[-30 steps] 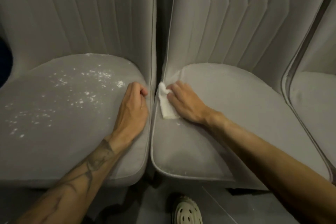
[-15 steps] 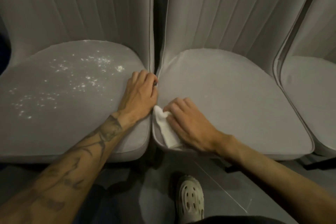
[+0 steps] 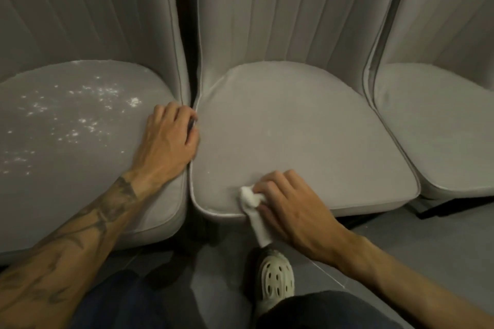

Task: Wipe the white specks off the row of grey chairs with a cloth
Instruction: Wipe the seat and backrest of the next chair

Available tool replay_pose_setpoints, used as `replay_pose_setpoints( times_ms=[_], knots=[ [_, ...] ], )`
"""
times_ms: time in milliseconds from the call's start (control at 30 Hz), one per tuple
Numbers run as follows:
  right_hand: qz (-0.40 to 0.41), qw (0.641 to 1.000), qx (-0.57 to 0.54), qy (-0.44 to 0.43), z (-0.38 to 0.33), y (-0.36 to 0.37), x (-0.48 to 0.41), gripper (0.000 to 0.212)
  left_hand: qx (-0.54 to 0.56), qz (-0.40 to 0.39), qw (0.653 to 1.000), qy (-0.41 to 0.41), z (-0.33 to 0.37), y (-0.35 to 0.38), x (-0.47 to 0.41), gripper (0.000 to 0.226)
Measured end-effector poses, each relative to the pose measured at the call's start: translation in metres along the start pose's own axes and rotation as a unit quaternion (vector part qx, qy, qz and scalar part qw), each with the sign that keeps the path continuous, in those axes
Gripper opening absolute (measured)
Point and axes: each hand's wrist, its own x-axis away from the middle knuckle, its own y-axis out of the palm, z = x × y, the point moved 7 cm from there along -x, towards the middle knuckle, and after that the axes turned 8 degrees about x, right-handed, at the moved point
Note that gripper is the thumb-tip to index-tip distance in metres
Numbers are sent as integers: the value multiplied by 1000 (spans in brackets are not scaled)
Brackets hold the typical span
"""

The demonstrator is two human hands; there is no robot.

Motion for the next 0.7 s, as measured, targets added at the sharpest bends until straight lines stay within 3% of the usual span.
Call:
replay_pose_setpoints(
  times_ms=[333,533,700],
  knots=[
    [61,980,84,168,103,-27,98,28,-10,-19,1000,-18,6,-2,-2,32],
    [126,905,56,403,201,-56,154,34,-7,-7,999,-43,11,-1,-16,26],
    [174,908,-30,379,220,-55,69,26,6,6,999,-32,20,9,-49,10]
  ],
)
